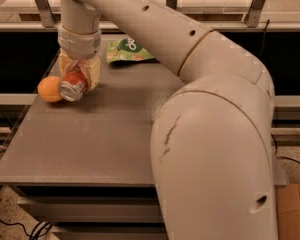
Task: Move coke can near orange
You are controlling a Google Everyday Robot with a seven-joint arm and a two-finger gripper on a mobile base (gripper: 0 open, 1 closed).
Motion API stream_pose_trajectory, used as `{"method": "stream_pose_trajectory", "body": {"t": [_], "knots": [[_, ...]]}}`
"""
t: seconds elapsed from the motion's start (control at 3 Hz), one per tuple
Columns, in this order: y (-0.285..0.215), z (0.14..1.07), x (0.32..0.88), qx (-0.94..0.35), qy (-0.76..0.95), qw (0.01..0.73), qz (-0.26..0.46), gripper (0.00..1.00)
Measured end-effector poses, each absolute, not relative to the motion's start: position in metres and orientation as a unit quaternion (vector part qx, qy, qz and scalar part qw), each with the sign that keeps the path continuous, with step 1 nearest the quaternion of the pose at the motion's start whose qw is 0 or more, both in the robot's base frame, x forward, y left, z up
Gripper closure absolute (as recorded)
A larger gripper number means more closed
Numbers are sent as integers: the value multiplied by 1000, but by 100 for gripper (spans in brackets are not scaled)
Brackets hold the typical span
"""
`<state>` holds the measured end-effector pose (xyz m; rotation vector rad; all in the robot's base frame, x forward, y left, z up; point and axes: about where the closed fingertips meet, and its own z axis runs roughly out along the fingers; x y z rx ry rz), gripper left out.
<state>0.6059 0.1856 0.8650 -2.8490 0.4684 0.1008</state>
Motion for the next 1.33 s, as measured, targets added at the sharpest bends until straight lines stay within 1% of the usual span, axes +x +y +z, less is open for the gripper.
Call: {"method": "stream_pose_trajectory", "body": {"t": [1.0,1.33], "knots": [[191,862,616,-978,155,131,40,13],[192,863,617,-979,151,133,40,0]]}}
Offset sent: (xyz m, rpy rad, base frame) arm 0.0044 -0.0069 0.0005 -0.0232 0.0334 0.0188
